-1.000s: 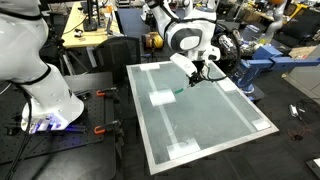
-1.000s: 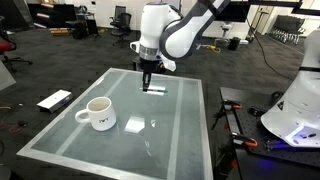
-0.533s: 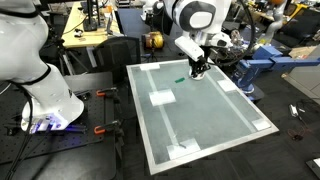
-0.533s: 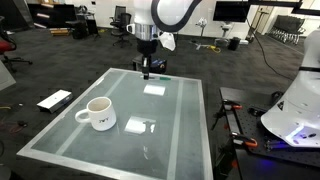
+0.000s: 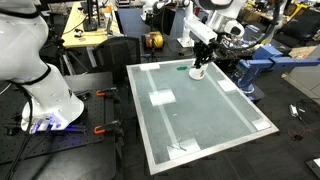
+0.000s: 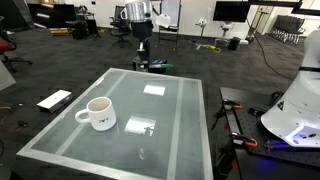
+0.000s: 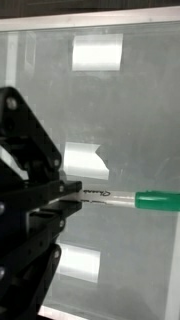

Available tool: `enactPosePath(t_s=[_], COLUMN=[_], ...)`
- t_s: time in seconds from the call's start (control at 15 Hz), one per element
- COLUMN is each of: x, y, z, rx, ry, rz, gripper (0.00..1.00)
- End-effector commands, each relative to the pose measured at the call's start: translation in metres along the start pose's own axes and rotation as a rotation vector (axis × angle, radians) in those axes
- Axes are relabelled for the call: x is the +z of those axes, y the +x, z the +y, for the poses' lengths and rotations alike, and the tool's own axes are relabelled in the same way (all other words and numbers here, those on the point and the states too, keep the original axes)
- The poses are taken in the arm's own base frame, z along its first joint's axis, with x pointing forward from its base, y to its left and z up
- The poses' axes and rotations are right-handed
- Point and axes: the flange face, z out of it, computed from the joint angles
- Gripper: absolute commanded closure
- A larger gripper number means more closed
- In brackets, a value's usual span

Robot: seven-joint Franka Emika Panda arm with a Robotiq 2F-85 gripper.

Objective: Put the marker in the cup

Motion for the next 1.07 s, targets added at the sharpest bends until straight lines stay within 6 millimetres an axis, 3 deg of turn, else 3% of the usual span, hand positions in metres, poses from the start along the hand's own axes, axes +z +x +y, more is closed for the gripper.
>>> enactPosePath(t_s=[0.0,0.6,1.0], x=[0.000,0.059,0.051], y=[0.002,0.009,0.028], z=[0.001,0.003,0.005], rx=[0.002,0.010,0.003], ry=[0.003,0.027,-0.027], rz=[-0.012,-0.035,0.126], gripper=[0.97,0.97,0.97])
